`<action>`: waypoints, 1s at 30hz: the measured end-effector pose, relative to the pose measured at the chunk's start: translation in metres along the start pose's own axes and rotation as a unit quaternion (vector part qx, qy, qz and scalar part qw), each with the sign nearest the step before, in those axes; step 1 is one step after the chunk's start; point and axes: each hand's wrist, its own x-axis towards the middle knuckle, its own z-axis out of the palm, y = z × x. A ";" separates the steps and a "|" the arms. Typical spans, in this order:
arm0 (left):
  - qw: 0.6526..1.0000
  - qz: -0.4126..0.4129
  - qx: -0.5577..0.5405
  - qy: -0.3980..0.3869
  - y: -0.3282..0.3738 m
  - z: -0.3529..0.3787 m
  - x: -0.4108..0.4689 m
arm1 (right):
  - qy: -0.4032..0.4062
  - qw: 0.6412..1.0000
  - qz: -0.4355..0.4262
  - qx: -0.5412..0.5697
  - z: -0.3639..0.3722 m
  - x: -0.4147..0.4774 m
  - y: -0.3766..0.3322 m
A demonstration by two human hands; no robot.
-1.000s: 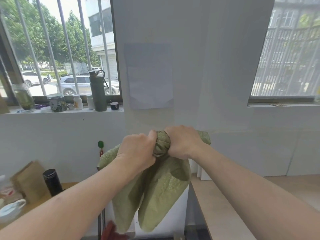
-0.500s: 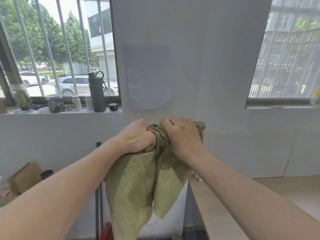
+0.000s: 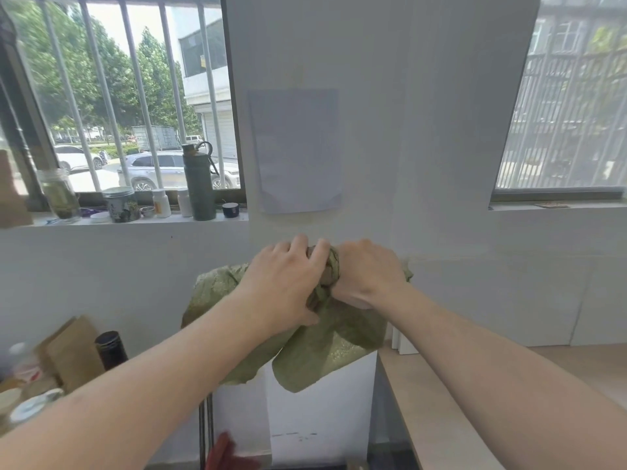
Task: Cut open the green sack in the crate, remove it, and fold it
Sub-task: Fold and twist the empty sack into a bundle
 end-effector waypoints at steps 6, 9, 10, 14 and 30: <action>0.998 -0.014 0.050 0.031 -0.007 0.022 -0.006 | -0.081 0.996 -0.030 -0.004 -0.007 -0.002 -0.008; 0.999 -0.023 0.037 0.006 -0.006 0.021 -0.004 | -0.062 0.997 -0.045 0.012 0.001 -0.002 -0.007; 0.999 -0.025 0.028 0.005 -0.006 0.021 -0.003 | -0.056 0.997 -0.050 0.024 0.002 -0.003 -0.006; 0.994 -0.097 -0.050 -0.014 -0.012 0.016 0.006 | 0.019 0.996 -0.088 -0.006 0.004 -0.008 -0.001; 0.817 -0.196 -0.517 -0.161 -0.017 -0.024 0.011 | 0.261 0.953 -0.100 -0.119 0.016 0.003 -0.002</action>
